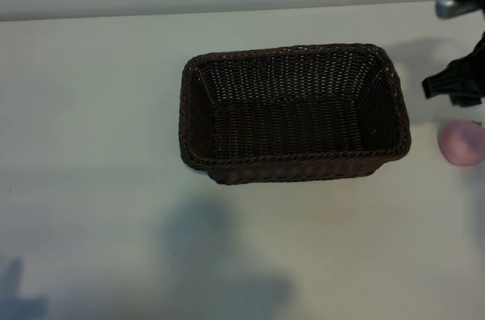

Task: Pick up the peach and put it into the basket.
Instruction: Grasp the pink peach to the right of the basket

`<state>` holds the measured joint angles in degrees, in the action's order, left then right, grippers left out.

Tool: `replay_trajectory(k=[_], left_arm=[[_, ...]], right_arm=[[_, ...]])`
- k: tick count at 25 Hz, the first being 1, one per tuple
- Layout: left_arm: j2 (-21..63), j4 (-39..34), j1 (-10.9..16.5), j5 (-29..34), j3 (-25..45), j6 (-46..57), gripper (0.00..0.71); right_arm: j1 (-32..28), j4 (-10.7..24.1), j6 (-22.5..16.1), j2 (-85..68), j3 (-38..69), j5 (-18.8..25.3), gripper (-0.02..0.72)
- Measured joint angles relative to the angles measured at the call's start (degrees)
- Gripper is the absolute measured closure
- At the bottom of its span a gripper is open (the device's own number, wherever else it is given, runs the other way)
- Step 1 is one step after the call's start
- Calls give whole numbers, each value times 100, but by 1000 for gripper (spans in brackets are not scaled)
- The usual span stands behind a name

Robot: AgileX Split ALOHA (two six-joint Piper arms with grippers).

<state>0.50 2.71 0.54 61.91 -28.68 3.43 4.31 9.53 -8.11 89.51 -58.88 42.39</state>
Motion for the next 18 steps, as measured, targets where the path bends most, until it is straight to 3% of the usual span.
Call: replay_trajectory(k=[9, 15, 18], left_arm=[[0, 0, -47, 0, 0, 0, 212], [0, 0, -57, 0, 0, 0, 212], [0, 0, -57, 0, 0, 0, 212]], right_arm=[[-558, -60, -419, 713, 0, -91, 131], [-724, -727, 59, 973, 0, -111, 129], [-724, -838, 138, 1083, 0, -175, 128]])
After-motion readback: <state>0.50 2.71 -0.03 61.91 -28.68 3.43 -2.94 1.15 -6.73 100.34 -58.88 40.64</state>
